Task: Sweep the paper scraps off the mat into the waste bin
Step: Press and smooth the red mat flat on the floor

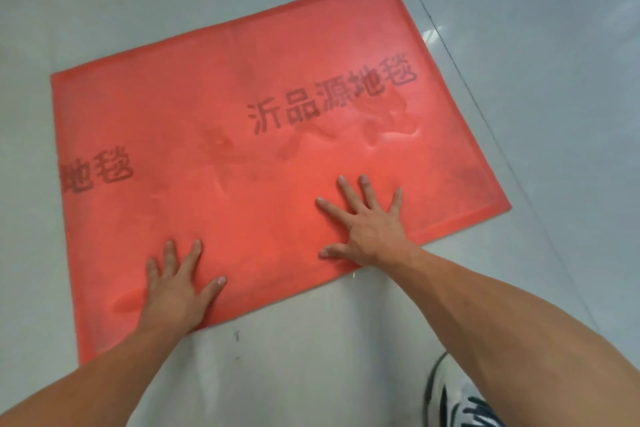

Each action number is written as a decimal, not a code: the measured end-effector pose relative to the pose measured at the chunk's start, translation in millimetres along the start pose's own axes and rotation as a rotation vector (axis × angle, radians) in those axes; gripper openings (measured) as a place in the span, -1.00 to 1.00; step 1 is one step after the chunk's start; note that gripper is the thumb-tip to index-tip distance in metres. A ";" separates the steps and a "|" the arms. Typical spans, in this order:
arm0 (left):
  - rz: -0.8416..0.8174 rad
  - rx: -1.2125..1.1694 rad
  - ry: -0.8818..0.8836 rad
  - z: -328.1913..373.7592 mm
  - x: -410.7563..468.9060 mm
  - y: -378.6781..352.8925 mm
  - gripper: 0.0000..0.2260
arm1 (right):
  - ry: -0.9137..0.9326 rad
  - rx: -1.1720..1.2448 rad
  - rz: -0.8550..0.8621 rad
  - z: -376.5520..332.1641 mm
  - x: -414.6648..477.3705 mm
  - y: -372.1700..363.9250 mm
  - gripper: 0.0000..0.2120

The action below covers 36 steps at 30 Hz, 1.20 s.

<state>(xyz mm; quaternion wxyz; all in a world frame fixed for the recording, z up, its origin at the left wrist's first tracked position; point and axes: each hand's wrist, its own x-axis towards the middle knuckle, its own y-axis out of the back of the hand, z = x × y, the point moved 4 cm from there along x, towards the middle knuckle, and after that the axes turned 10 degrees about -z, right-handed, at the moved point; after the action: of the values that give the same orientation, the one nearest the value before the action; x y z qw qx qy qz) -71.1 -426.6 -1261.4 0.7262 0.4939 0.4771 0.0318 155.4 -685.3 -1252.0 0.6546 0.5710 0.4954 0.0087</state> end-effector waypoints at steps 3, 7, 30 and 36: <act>-0.005 0.011 0.008 -3.9 2.9 -2.0 -0.23 | -0.073 0.030 0.005 32.3 -7.0 -0.6 -0.07; 0.008 0.017 0.001 -3.0 2.5 -1.2 -0.23 | -0.144 0.084 0.003 62.1 -15.4 -2.0 -0.04; -0.012 0.157 0.085 32.3 -13.7 17.5 -0.27 | -0.315 0.219 -0.073 124.7 -36.0 -6.6 0.10; 0.062 0.228 -0.464 204.4 -16.4 17.6 -0.35 | -0.314 0.229 -0.077 122.2 -34.7 -8.4 0.09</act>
<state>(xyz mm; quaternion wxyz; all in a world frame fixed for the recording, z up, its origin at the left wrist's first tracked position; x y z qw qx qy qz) 75.5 -566.5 -1225.8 0.7544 0.5811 0.2830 -0.1142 213.6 -798.5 -1253.6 0.6547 0.6164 0.4065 -0.1619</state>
